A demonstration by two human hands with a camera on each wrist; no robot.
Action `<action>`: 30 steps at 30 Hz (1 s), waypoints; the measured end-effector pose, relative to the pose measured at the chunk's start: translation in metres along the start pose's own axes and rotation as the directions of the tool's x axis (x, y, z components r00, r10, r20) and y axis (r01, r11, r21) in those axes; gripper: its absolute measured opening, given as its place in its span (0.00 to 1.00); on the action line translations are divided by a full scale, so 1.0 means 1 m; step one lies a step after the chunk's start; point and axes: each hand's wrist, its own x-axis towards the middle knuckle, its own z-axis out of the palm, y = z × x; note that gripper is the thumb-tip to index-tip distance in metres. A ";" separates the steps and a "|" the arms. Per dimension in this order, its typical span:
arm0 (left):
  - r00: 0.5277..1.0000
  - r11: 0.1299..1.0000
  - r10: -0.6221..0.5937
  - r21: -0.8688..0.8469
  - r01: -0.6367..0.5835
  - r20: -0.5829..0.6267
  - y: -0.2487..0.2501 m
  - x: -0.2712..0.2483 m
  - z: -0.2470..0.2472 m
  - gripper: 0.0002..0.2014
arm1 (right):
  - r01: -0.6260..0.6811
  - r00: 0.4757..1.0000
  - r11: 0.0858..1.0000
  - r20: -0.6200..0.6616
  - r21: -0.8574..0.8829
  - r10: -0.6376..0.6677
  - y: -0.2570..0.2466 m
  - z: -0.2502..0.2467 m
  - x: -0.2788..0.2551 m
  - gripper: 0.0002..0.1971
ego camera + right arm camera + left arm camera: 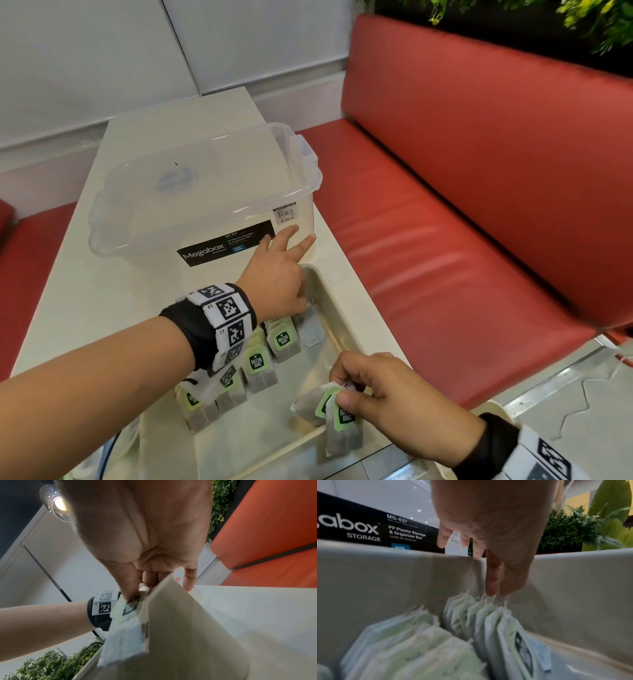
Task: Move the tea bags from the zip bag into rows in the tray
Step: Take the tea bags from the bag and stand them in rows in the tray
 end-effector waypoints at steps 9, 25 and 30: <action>0.971 0.997 -0.063 -0.047 0.054 -0.231 0.015 -0.014 -0.017 0.09 | -0.008 1.000 1.000 0.002 -0.009 0.008 0.000 0.000 0.000 0.13; 0.974 0.995 -0.005 0.099 -0.018 0.227 0.068 -0.017 -0.004 0.07 | -0.002 1.000 1.000 -0.017 0.000 0.002 0.004 0.001 -0.001 0.10; 0.970 0.995 -0.004 0.093 -0.019 0.242 0.070 -0.017 0.006 0.09 | 0.004 1.000 1.000 -0.021 -0.005 -0.004 0.005 0.002 -0.001 0.09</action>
